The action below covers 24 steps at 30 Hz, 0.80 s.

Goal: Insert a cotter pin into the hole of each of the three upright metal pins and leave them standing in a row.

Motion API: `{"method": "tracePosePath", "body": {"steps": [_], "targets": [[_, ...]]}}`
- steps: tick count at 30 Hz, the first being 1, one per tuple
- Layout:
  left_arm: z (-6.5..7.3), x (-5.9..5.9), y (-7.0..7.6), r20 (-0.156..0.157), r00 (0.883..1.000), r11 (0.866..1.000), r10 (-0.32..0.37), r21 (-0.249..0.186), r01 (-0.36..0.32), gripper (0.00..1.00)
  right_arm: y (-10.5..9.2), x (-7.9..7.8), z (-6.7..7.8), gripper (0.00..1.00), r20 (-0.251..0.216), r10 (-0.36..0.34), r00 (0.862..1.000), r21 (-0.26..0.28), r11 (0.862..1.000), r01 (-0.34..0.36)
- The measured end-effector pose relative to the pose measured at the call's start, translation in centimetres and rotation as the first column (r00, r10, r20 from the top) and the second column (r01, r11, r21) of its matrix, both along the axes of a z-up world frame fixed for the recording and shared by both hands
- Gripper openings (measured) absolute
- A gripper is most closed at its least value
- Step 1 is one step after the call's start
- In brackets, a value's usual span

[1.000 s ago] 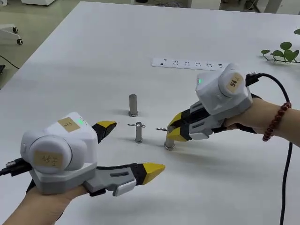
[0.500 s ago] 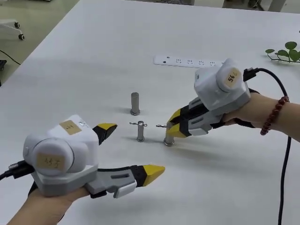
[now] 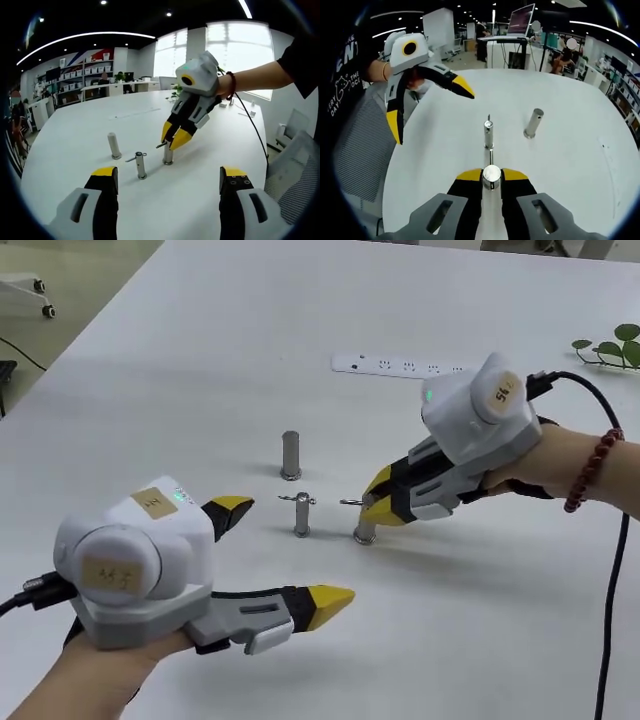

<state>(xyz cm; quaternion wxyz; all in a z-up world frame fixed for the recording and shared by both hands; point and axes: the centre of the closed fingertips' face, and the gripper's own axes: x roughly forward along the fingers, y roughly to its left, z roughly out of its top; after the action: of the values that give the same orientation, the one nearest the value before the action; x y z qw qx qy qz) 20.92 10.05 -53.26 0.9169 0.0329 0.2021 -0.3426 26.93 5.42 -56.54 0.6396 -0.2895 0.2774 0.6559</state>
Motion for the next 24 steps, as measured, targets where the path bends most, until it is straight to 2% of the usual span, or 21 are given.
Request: {"method": "tracePosePath", "body": {"steps": [10,17,21,24], "targets": [[-0.1,-0.1,0.0,-0.010,1.000,1.000,0.000,-0.007,0.000,0.82,0.0,-0.2,0.1,0.09,-0.005,0.007,1.000,0.021,1.000,-0.007],[0.0,0.1,0.1,-0.005,1.000,1.000,0.006,-0.011,-0.006,0.82,-0.1,-0.5,0.7,0.17,0.000,0.007,1.000,0.034,0.999,-0.007],[0.1,0.0,-0.1,-0.003,1.000,1.000,0.004,-0.010,-0.004,0.82,0.2,0.0,1.3,0.22,0.010,-0.041,0.999,0.065,0.997,0.040],[0.1,0.0,-0.2,-0.001,1.000,1.000,0.000,-0.013,0.000,0.83,0.8,0.3,1.8,0.25,-0.037,-0.118,0.992,0.104,0.987,0.122]]}}
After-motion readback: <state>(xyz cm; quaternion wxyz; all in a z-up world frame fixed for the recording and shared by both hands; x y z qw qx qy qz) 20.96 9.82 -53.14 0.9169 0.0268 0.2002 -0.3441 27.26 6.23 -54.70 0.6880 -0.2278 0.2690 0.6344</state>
